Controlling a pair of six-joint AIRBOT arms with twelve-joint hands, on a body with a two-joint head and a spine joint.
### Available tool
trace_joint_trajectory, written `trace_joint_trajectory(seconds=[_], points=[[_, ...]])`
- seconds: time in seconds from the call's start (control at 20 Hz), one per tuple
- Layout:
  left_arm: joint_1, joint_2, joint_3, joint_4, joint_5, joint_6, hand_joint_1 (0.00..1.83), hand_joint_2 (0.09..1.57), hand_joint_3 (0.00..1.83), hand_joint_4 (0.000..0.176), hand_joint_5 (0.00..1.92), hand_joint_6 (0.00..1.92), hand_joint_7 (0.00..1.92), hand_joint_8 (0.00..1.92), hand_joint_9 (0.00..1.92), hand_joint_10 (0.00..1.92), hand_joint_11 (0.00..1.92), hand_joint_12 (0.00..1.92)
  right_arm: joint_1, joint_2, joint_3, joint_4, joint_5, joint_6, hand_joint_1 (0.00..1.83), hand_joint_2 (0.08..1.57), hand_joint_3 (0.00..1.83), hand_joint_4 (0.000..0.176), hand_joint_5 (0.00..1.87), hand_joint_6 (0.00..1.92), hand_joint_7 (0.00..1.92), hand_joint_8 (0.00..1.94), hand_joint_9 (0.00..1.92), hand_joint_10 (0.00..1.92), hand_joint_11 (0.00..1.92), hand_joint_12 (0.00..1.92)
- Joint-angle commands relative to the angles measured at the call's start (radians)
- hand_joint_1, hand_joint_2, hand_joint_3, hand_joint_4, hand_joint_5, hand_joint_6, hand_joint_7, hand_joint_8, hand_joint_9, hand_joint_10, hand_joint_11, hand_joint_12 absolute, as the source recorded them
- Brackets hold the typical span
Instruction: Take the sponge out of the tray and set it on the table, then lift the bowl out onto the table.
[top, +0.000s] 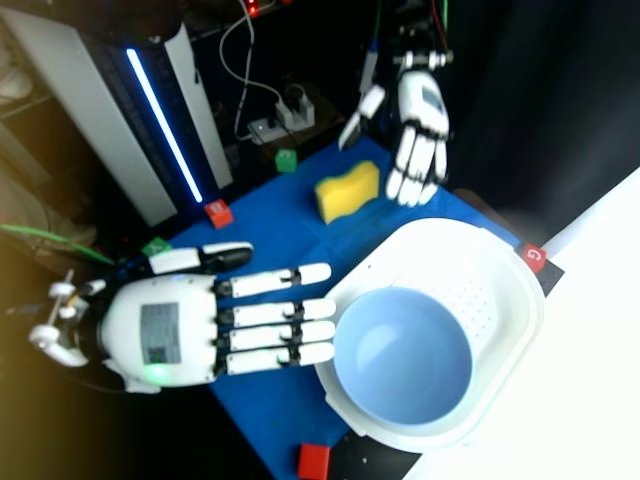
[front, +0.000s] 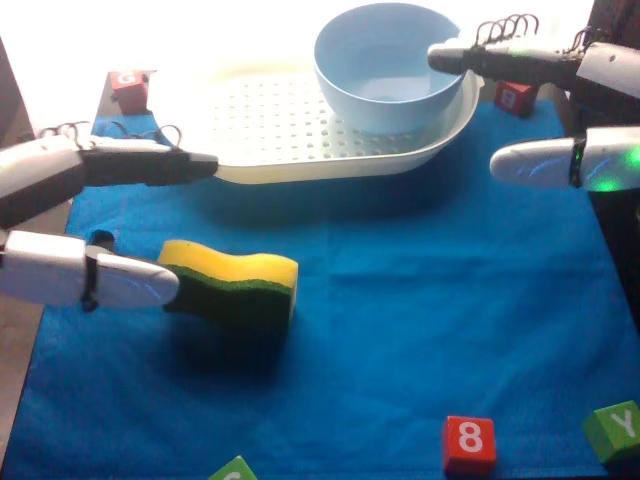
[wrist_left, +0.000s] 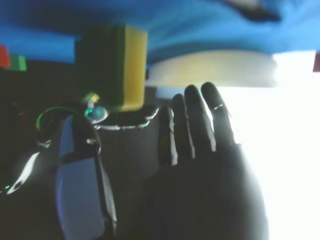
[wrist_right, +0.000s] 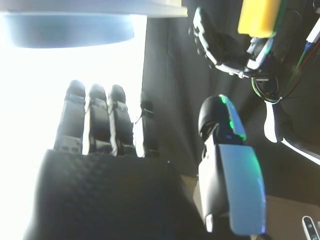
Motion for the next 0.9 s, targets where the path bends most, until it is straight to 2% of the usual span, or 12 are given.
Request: trace_joint_trajectory(seconds=[0.0, 0.05, 0.1, 0.2, 0.25, 0.3, 0.35, 0.4, 0.6, 0.75, 0.8, 0.85], points=[[0.002, 0.015, -0.012, -0.064, -0.175, 0.021, 0.6, 0.91, 0.0, 0.111, 0.38, 0.0, 0.39, 0.0, 0.36, 0.0, 0.09, 0.63, 0.008, 0.011, -0.002, 0.074, 0.151, 0.009, 0.47, 1.2, 0.0, 0.175, 0.12, 0.01, 0.07, 0.0, 0.0, 0.0, 0.0, 0.0], [0.009, 0.023, -0.021, -0.091, -0.205, 0.044, 0.59, 0.87, 0.0, 0.08, 0.31, 0.0, 0.32, 0.0, 0.29, 0.0, 0.02, 0.51, 0.008, 0.014, -0.005, 0.078, 0.163, 0.009, 0.53, 1.2, 0.0, 0.163, 0.14, 0.01, 0.07, 0.0, 0.0, 0.0, 0.0, 0.0], [0.013, 0.027, -0.027, -0.127, -0.244, 0.074, 0.63, 0.85, 0.0, 0.073, 0.28, 0.0, 0.27, 0.0, 0.24, 0.0, 0.05, 0.36, 0.009, 0.014, -0.005, 0.081, 0.171, 0.009, 0.55, 1.19, 0.0, 0.154, 0.15, 0.01, 0.07, 0.0, 0.0, 0.0, 0.0, 0.0], [0.014, 0.024, -0.027, -0.184, -0.285, 0.11, 0.63, 0.83, 0.0, 0.109, 0.25, 0.0, 0.19, 0.0, 0.12, 0.0, 0.07, 0.1, 0.014, 0.015, 0.004, 0.091, 0.173, 0.008, 0.63, 1.16, 0.0, 0.161, 0.17, 0.01, 0.09, 0.0, 0.01, 0.0, 0.06, 0.03], [0.017, 0.02, -0.027, -0.22, -0.31, 0.125, 0.66, 0.83, 0.0, 0.092, 0.25, 0.0, 0.16, 0.0, 0.09, 0.0, 0.14, 0.1, 0.023, 0.014, 0.014, 0.095, 0.173, 0.008, 0.67, 1.14, 0.0, 0.173, 0.18, 0.01, 0.1, 0.01, 0.02, 0.01, 0.09, 0.04], [0.033, 0.011, -0.022, -0.265, -0.348, 0.131, 0.67, 0.84, 0.0, 0.035, 0.26, 0.0, 0.2, 0.0, 0.16, 0.01, 0.24, 0.13, 0.035, 0.013, 0.03, 0.098, 0.173, 0.008, 0.67, 1.12, 0.0, 0.163, 0.17, 0.01, 0.09, 0.0, 0.0, 0.0, 0.02, 0.01], [0.053, 0.004, -0.019, -0.307, -0.383, 0.131, 0.65, 0.88, 0.01, 0.017, 0.22, 0.0, 0.15, 0.0, 0.13, 0.0, 0.2, 0.1, 0.045, 0.008, 0.045, 0.098, 0.172, 0.008, 0.64, 1.12, 0.0, 0.134, 0.14, 0.0, 0.12, 0.01, 0.0, 0.0, 0.0, 0.0], [0.073, -0.001, -0.016, -0.342, -0.409, 0.131, 0.62, 0.87, 0.01, 0.053, 0.19, 0.0, 0.12, 0.0, 0.1, 0.0, 0.16, 0.09, 0.057, -0.006, 0.065, 0.098, 0.172, 0.008, 0.64, 1.11, 0.0, 0.13, 0.13, 0.0, 0.11, 0.01, 0.0, 0.0, 0.0, 0.0], [0.102, -0.025, -0.014, -0.384, -0.41, 0.131, 0.67, 0.86, 0.0, 0.14, 0.09, 0.0, 0.01, 0.0, 0.0, 0.0, 0.03, 0.03, 0.101, -0.059, 0.139, 0.1, 0.13, 0.009, 0.6, 1.08, 0.0, 0.146, 0.1, 0.0, 0.03, 0.0, 0.0, 0.0, 0.01, 0.01], [0.103, -0.037, -0.012, -0.384, -0.393, 0.13, 0.71, 0.88, 0.0, 0.13, 0.07, 0.0, 0.0, 0.0, 0.0, 0.0, 0.01, 0.02, 0.136, -0.082, 0.168, 0.075, 0.076, 0.009, 0.65, 1.05, 0.0, 0.131, 0.13, 0.01, 0.04, 0.0, 0.0, 0.0, 0.0, 0.0], [0.107, -0.038, -0.012, -0.385, -0.396, 0.129, 0.71, 0.88, 0.0, 0.123, 0.07, 0.0, 0.0, 0.0, 0.0, 0.0, 0.0, 0.02, 0.173, -0.093, 0.18, 0.023, 0.031, 0.009, 0.64, 1.04, 0.0, 0.167, 0.11, 0.0, 0.02, 0.0, 0.0, 0.0, 0.0, 0.0], [0.11, -0.038, -0.013, -0.386, -0.398, 0.128, 0.73, 0.88, 0.0, 0.121, 0.07, 0.0, 0.0, 0.0, 0.0, 0.0, 0.0, 0.0, 0.195, -0.099, 0.19, -0.009, 0.01, 0.009, 0.63, 1.04, 0.0, 0.174, 0.11, 0.0, 0.04, 0.01, 0.0, 0.0, 0.0, 0.0]])
